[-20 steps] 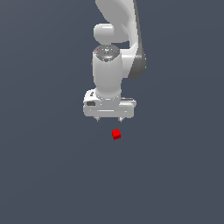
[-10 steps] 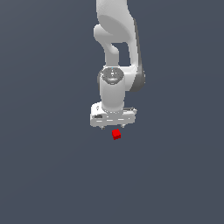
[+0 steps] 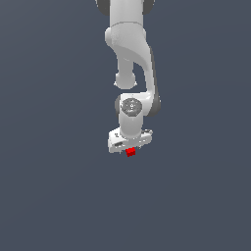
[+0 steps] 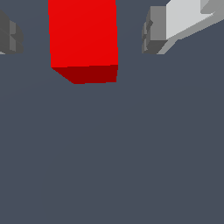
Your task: Pick up the red cube and move it to a goal position.
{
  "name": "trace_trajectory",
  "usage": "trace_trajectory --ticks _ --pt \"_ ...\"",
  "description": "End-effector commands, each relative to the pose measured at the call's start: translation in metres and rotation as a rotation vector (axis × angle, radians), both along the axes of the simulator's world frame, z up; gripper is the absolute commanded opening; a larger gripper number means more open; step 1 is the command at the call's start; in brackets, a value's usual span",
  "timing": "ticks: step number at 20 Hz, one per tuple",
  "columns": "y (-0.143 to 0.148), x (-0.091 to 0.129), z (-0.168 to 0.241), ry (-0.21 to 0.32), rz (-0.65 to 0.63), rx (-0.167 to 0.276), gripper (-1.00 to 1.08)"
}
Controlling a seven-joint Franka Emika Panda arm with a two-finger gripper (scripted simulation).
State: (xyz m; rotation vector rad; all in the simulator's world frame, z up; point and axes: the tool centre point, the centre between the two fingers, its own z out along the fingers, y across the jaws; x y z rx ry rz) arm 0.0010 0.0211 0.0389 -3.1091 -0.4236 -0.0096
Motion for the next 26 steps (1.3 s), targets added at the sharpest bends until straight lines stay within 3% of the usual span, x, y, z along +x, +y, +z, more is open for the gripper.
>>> trace_trajectory --ticks 1,6,7,26 --pt "0.002 -0.001 -0.011 0.003 0.025 -0.002 1.0" --pt "0.003 -0.002 -0.019 0.006 0.043 -0.003 1.0" --pt "0.003 -0.002 -0.019 0.006 0.043 -0.003 -1.0" --pt "0.004 -0.012 -0.004 0.006 0.042 -0.003 -1.0"
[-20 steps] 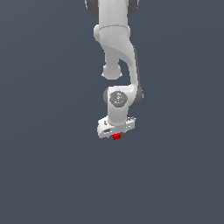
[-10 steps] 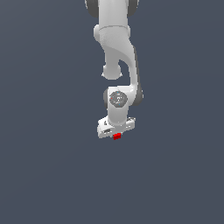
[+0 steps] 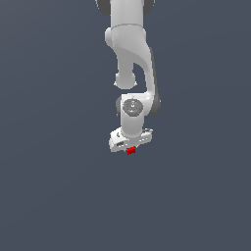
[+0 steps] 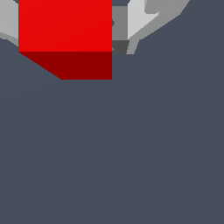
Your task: Pick up the red cube and move it to a goal position.
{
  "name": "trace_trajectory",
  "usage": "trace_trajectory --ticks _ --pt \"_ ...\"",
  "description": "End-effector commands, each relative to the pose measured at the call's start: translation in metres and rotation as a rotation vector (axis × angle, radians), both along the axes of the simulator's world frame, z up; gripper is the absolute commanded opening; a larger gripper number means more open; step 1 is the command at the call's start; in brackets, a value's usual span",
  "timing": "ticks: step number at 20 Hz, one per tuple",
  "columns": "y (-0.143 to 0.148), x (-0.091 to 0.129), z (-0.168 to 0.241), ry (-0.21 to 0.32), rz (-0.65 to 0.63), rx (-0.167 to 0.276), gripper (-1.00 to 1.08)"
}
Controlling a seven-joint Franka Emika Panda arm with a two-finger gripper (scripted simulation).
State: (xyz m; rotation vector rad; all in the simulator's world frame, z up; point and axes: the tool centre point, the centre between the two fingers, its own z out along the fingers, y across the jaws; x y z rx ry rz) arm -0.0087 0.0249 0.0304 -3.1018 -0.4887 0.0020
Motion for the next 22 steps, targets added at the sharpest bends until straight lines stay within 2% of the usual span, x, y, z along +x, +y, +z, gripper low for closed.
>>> trace_trajectory --ticks 1,12,22 --pt "0.001 -0.005 0.008 -0.001 0.0 -0.001 -1.0" --pt "0.006 -0.033 0.052 -0.001 0.0 -0.001 -1.0" --pt "0.007 -0.036 0.059 -0.001 0.0 -0.001 -1.0"
